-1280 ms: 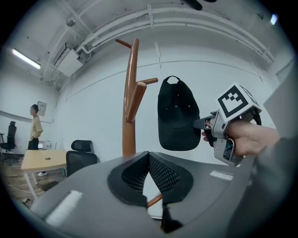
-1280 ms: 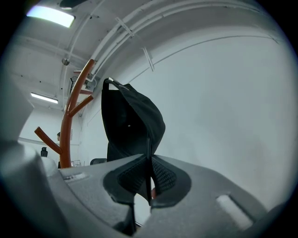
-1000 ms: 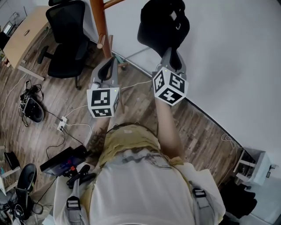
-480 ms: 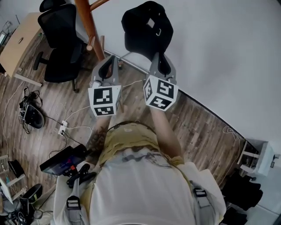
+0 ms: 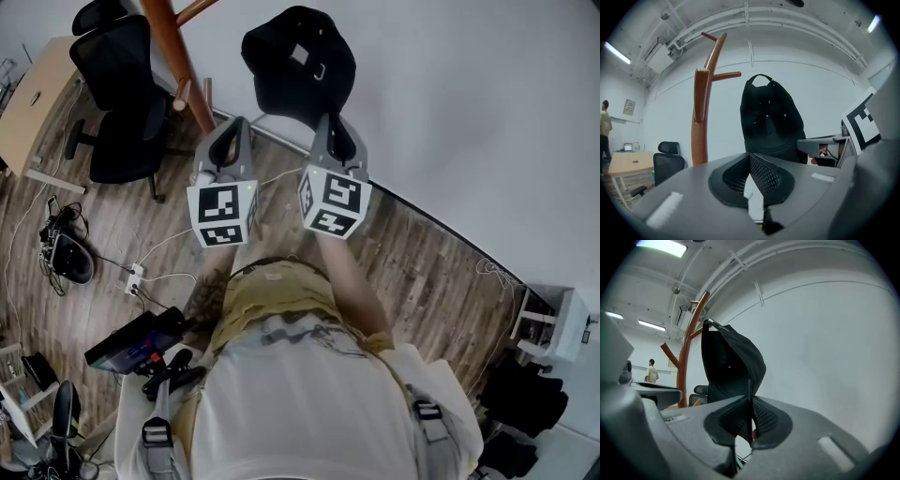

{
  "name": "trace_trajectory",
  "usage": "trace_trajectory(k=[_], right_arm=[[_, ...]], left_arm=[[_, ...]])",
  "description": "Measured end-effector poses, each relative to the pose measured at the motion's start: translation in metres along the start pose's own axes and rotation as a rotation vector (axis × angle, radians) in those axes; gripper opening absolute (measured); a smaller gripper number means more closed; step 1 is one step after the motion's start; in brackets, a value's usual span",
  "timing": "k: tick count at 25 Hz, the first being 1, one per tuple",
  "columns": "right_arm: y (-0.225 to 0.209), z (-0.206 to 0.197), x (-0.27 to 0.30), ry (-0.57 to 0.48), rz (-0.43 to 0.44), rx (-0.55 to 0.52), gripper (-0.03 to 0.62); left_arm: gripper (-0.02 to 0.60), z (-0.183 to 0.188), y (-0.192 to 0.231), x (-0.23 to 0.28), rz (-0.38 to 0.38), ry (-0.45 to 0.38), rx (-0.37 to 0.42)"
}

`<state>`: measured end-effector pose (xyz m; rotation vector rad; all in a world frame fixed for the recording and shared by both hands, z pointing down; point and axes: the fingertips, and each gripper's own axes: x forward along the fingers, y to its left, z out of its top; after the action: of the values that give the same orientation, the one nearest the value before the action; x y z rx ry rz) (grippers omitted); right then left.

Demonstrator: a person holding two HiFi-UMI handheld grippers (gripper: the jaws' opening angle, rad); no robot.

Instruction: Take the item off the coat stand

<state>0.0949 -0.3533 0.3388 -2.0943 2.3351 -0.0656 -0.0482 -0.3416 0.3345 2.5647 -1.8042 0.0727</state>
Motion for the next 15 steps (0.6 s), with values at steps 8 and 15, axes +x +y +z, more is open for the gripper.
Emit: trace_trajectory(k=[8, 15], right_arm=[[-0.0018, 0.0021, -0.0026, -0.005, -0.005, -0.006, 0.015], [-0.0016, 0.0029, -0.0027, -0.005, -0.004, -0.01, 0.015]], left_arm=[[-0.003, 0.0002, -0.0015, -0.0007, -0.005, -0.001, 0.001], [-0.003, -0.0032, -0.0004, -0.0006, -0.003, 0.007, -0.001]])
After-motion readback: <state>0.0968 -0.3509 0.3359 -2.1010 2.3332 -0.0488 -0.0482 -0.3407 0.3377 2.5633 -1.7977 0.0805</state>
